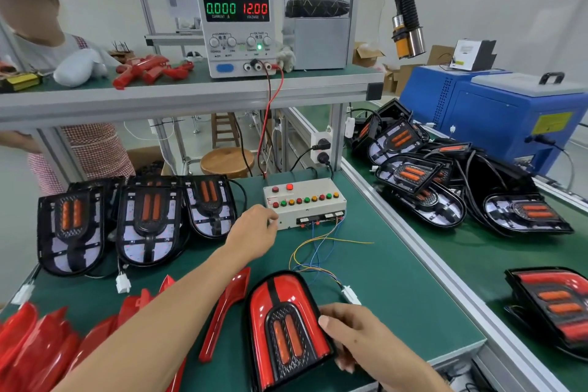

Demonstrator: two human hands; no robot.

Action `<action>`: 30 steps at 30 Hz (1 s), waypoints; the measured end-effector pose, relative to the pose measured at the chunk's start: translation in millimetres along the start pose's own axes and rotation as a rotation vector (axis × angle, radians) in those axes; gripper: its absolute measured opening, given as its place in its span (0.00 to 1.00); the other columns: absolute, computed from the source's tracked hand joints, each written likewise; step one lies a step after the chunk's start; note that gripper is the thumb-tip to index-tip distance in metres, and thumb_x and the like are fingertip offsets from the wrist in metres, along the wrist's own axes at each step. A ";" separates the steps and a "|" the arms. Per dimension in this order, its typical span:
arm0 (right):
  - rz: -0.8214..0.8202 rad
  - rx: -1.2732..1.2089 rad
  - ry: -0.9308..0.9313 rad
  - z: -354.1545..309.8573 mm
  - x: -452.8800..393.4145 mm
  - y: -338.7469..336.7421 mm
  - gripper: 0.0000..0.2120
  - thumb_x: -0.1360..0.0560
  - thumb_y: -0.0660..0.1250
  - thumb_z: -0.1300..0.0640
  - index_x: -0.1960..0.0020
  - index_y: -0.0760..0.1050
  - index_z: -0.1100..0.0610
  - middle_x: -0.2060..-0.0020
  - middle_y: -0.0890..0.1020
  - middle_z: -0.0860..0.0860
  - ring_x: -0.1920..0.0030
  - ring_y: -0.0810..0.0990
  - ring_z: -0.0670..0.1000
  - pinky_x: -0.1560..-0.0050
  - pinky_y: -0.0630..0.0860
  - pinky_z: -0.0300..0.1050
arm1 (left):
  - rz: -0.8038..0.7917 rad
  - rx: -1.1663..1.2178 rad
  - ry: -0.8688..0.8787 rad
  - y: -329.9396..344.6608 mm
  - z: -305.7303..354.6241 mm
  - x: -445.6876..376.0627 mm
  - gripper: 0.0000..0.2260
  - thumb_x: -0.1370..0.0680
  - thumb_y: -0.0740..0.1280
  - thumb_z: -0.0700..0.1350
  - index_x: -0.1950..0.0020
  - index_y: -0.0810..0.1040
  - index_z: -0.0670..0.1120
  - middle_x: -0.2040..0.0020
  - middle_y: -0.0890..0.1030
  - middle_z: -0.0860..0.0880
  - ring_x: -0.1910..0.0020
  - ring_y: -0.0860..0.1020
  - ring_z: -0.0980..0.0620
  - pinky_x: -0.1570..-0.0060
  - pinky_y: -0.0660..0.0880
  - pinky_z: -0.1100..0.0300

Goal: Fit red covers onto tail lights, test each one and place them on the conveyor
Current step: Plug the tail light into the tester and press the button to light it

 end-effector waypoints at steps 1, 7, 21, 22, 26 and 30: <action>0.006 0.018 -0.026 1.5 0.0 1.2 0.10 0.16 0.62 0.56 0.39 0.80 0.52 0.69 0.80 0.49 0.72 0.75 0.48 0.70 0.72 0.40 | -0.003 0.005 -0.001 1.8 1.1 -1.6 0.14 0.18 0.64 0.45 0.34 0.80 0.44 0.36 0.78 0.43 0.39 0.79 0.42 0.37 0.74 0.50; 0.168 -0.190 -0.131 17.1 4.8 8.4 0.12 0.18 0.64 0.61 0.36 0.78 0.56 0.55 0.86 0.54 0.73 0.73 0.50 0.70 0.72 0.41 | -0.011 0.031 -0.012 5.7 -0.9 -12.1 0.19 0.18 0.61 0.38 0.27 0.74 0.43 0.28 0.74 0.43 0.31 0.74 0.42 0.31 0.70 0.51; 0.437 -0.348 -0.178 25.2 -3.0 13.2 0.14 0.17 0.60 0.65 0.34 0.75 0.55 0.51 0.86 0.53 0.73 0.69 0.51 0.72 0.69 0.40 | -0.120 -0.088 0.042 15.4 3.2 -18.2 0.29 0.19 0.58 0.33 0.18 0.58 0.43 0.19 0.59 0.45 0.23 0.65 0.43 0.24 0.62 0.51; 0.439 -0.337 -0.175 26.3 -3.3 12.9 0.14 0.17 0.60 0.65 0.34 0.75 0.55 0.51 0.86 0.53 0.73 0.69 0.51 0.72 0.69 0.40 | -0.120 -0.099 0.040 15.3 3.4 -18.6 0.28 0.19 0.58 0.33 0.18 0.59 0.43 0.19 0.59 0.45 0.23 0.65 0.44 0.24 0.62 0.52; 0.444 -0.362 -0.165 28.3 -5.2 12.3 0.14 0.17 0.60 0.65 0.35 0.75 0.55 0.50 0.86 0.52 0.74 0.69 0.51 0.73 0.69 0.39 | -0.106 -0.112 0.030 15.3 2.7 -18.7 0.28 0.19 0.59 0.34 0.19 0.60 0.43 0.20 0.62 0.45 0.26 0.68 0.42 0.27 0.66 0.50; 0.452 -0.369 -0.164 29.6 -5.2 13.1 0.13 0.17 0.61 0.64 0.35 0.75 0.53 0.51 0.86 0.51 0.74 0.70 0.50 0.72 0.70 0.40 | -0.106 -0.123 0.011 16.2 1.0 -21.2 0.29 0.20 0.60 0.33 0.19 0.60 0.43 0.23 0.64 0.45 0.29 0.71 0.42 0.30 0.70 0.49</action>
Point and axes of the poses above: each hand's wrist, its own x-axis away from the middle knuckle, its own y-axis out of the palm, z = x × y, the point moved 2 cm from there along -x, towards the middle knuckle
